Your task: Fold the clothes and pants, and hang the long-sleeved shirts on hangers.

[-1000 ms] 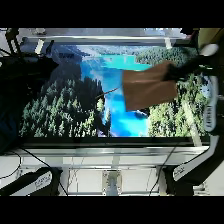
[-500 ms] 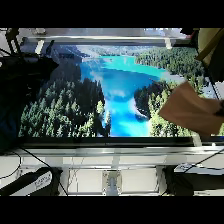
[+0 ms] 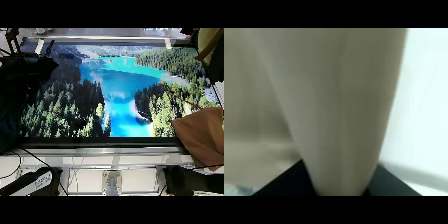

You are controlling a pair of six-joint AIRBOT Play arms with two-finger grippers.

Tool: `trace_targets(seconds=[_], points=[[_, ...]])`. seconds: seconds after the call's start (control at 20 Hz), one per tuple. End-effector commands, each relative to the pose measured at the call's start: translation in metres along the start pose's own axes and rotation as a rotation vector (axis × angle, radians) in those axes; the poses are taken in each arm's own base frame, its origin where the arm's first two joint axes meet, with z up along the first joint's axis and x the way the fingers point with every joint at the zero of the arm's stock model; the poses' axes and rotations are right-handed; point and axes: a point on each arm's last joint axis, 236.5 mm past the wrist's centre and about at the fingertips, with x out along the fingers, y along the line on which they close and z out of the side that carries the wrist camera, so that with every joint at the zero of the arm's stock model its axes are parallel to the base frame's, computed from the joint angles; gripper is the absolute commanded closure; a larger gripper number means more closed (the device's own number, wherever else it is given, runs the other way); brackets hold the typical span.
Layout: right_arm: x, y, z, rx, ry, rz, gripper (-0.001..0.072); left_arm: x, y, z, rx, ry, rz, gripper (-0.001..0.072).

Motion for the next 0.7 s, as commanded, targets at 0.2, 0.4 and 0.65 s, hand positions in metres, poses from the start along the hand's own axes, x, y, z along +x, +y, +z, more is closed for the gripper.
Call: trace_targets(seconds=[0.2,0.4,0.65], points=[[-0.208,0.109,0.044,-0.087,-0.615,0.332,0.0483,0.000,0.000,0.000,-0.001,0.000,0.000,0.0683],[-0.348,0.214,0.003,-0.270,-1.010,0.674,0.0483,0.000,-0.006,-0.011,-0.007,0.045,-0.026,0.0683],[-0.316,0.308,-0.124,-0.756,-0.758,0.830,0.0484,0.000,-0.006,-0.011,-0.007,0.047,-0.026,0.0683]])
